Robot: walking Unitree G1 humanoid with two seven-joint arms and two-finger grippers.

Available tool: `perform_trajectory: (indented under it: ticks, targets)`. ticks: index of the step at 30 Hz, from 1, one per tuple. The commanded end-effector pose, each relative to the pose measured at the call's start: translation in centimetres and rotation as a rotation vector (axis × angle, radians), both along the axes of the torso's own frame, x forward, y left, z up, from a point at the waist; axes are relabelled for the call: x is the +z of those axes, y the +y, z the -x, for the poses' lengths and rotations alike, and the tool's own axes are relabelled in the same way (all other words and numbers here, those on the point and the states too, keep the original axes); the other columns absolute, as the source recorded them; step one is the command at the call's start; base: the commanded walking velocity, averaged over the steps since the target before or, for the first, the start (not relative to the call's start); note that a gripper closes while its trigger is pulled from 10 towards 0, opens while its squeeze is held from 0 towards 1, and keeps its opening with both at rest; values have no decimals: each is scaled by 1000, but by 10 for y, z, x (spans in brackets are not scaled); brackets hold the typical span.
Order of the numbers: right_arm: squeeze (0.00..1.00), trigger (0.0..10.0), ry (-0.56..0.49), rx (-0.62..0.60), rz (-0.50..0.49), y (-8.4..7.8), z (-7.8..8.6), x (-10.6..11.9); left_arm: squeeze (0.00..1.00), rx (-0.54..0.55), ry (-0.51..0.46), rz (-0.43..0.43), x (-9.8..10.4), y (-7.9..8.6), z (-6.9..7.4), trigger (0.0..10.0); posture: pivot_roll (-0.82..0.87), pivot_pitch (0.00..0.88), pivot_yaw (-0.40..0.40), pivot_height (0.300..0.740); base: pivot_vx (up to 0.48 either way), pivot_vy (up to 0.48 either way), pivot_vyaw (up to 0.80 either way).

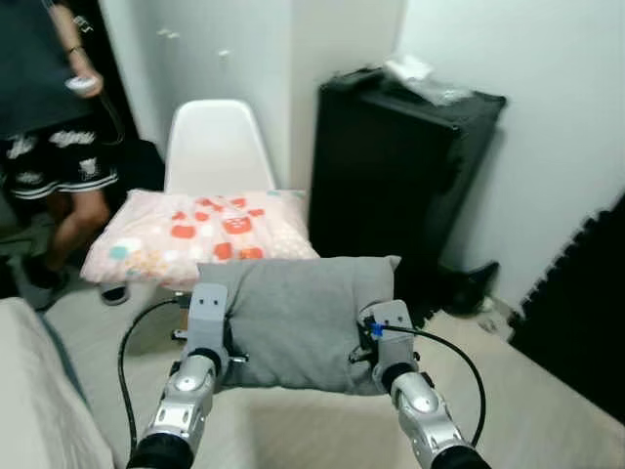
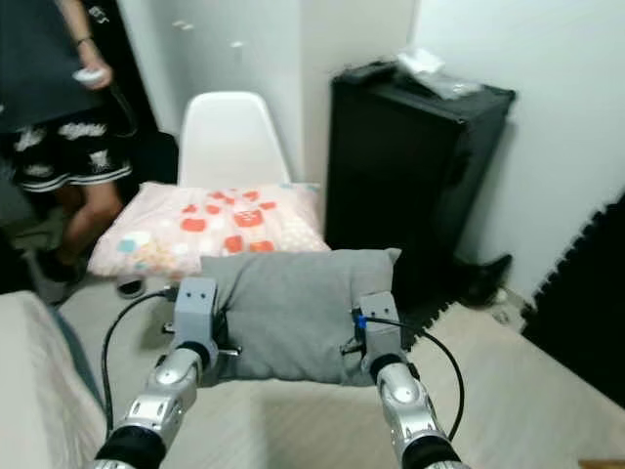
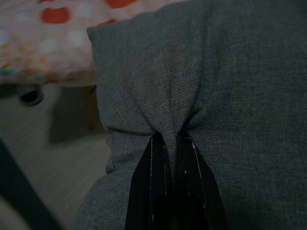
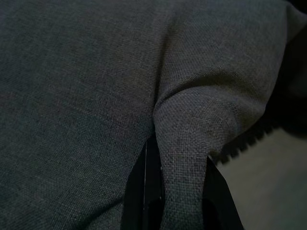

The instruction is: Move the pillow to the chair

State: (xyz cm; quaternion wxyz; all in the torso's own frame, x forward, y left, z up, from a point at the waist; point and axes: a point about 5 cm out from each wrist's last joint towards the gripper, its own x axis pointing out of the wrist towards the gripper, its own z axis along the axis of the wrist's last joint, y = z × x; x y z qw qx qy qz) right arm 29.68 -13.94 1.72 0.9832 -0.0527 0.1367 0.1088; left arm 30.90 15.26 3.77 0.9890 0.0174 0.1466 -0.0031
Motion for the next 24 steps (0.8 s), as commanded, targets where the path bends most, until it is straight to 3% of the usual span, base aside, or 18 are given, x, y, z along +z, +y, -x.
perform_trajectory:
  ticks: [1, 13, 24]
  targets:
    - [0, 10000, -9, -3, 8, -2, -1, 2, 0, 5, -47, 14, 8, -2, -5, 10000, 65, 35, 32, 731, 0, 0, -800]
    - [0, 10000, 1, -42, -3, -4, -3, 2, 0, 8, -53, 14, 10, -4, -6, 10000, 73, 28, 27, 731, 0, 0, -800]
    - [0, 10000, 0, -91, -42, -6, -7, 5, 0, 10, -35, 66, 7, -4, -5, 10000, 68, 24, 21, 731, 0, 0, -800]
